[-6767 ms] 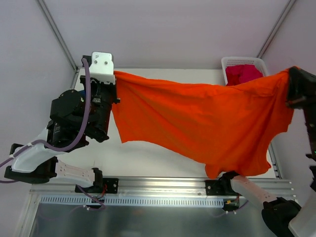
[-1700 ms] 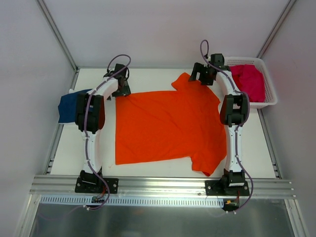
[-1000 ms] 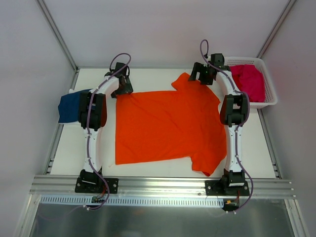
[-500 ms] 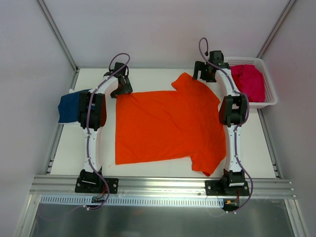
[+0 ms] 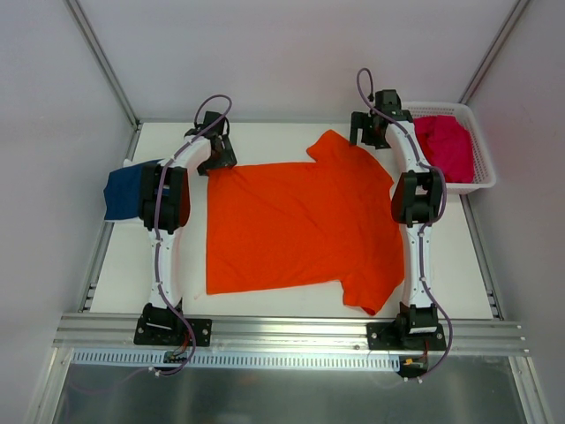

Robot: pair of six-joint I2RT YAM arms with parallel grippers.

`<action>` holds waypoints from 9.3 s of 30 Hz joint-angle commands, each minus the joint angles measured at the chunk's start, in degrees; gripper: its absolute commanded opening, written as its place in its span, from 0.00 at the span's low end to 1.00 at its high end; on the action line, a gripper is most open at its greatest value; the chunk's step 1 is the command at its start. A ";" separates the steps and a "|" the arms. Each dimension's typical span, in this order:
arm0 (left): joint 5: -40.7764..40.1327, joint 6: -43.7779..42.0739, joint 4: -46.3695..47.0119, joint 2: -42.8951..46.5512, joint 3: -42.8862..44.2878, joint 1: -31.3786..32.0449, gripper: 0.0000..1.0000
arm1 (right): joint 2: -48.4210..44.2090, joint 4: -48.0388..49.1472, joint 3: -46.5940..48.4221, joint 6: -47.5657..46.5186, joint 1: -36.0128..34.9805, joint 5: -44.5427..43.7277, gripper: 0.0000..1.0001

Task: Fold and stack the t-shirts
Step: Flatten the tshirt out, then fold the tshirt

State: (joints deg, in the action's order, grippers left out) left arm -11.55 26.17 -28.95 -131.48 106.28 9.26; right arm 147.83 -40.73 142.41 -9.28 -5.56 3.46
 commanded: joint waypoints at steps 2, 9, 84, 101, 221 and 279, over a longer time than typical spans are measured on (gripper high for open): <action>2.94 -0.25 -0.32 0.61 0.95 -0.82 0.76 | -0.61 -3.04 2.52 -0.57 0.02 2.85 0.99; 3.64 -0.07 -0.32 2.19 -0.10 -0.82 0.75 | -0.35 -3.39 1.29 0.92 0.20 12.07 0.99; 1.61 0.98 -0.75 7.30 -3.01 1.29 0.84 | -5.90 0.91 -7.24 2.33 -6.66 -11.73 0.99; 2.23 3.44 -4.45 2.64 -0.37 0.76 0.83 | 1.93 8.21 -0.82 6.90 -2.17 3.04 1.00; -9.63 1.43 -16.32 -1.06 10.27 -1.00 0.00 | -18.27 15.50 -23.56 1.81 -2.17 4.27 0.00; -20.96 0.81 -13.41 23.37 -24.63 11.57 0.40 | -55.28 0.48 -71.83 4.71 -8.06 -17.26 0.00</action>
State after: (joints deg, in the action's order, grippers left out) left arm -29.98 26.39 -41.89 -111.09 82.48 20.01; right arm 94.76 -37.82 71.09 -6.15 -13.39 -10.81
